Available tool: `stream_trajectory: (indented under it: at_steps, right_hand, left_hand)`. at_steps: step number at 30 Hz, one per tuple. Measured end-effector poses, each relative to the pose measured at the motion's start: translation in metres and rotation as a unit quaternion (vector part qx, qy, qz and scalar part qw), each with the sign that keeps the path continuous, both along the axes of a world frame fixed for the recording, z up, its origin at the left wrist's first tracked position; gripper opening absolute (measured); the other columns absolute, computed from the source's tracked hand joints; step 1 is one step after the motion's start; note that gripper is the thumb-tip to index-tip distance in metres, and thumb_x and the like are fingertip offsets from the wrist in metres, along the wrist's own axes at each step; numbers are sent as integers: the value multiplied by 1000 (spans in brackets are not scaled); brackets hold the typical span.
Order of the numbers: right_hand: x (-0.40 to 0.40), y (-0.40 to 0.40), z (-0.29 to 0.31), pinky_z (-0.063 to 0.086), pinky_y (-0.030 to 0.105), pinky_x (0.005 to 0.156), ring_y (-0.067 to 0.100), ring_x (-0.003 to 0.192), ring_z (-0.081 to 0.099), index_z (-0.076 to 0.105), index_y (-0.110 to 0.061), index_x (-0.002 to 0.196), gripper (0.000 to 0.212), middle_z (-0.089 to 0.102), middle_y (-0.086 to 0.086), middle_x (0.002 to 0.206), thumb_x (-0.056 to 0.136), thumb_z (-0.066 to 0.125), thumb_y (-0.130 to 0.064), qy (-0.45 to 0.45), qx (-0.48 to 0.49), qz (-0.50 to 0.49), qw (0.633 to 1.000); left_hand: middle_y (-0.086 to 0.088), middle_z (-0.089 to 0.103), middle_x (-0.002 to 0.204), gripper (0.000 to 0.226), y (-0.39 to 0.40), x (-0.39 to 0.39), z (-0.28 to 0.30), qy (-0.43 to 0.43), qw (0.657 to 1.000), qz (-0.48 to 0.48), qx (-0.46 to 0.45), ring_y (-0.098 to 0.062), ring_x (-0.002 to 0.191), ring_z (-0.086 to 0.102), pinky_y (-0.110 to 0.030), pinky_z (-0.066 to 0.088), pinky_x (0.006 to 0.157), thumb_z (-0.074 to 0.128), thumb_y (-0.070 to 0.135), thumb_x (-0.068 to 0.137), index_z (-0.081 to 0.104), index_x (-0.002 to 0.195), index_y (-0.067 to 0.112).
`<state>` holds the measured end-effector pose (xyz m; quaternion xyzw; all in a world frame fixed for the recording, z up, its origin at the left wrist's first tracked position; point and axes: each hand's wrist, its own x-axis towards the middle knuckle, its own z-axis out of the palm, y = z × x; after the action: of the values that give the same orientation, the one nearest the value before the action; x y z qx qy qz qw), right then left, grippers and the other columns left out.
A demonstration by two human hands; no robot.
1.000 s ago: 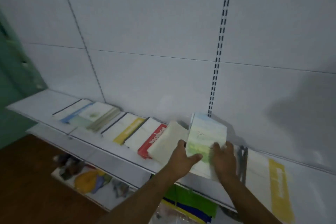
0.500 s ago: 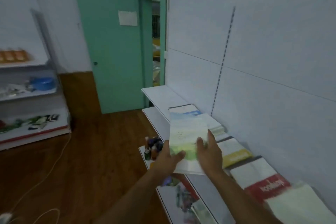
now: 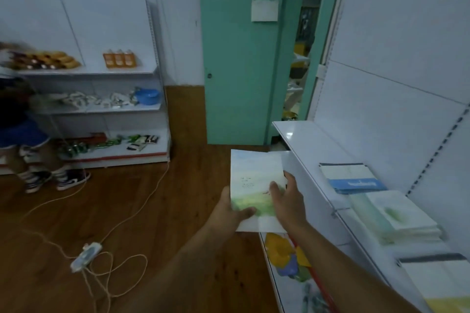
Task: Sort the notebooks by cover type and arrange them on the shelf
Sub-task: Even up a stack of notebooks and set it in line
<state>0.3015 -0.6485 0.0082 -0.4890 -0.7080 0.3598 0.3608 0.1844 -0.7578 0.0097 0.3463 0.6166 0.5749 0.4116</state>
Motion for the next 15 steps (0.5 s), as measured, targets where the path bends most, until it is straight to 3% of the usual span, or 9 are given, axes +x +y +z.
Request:
stream_trajectory:
  at_steps: [4, 7, 15]
  right_hand:
    - [-46, 40, -12, 41, 8, 51, 4, 83, 59, 39, -19, 137, 44, 58, 2, 122, 96, 47, -34, -4, -2, 37, 999]
    - [-78, 80, -13, 44, 10, 49, -1, 76, 60, 39, -20, 138, 45, 59, -3, 117, 96, 48, -33, 16, -8, 60, 998]
    - [-142, 199, 4, 50, 16, 53, 7, 85, 64, 34, -26, 140, 48, 58, -5, 121, 95, 48, -38, 30, -34, 104, 994]
  left_hand:
    - [0, 61, 115, 42, 29, -35, -11, -8, 1000, 25, 6, -15, 94, 68, -22, 56, 67, 64, 15, 89, 38, 121, 22]
    - [-1, 61, 117, 45, 66, -63, -10, 9, 999, 46, -7, -17, 96, 68, -24, 58, 69, 66, 16, 87, 38, 122, 21]
    - [3, 56, 112, 52, 179, -117, 17, 66, 994, 84, -36, -9, 88, 62, -11, 51, 55, 72, 9, 82, 37, 119, 18]
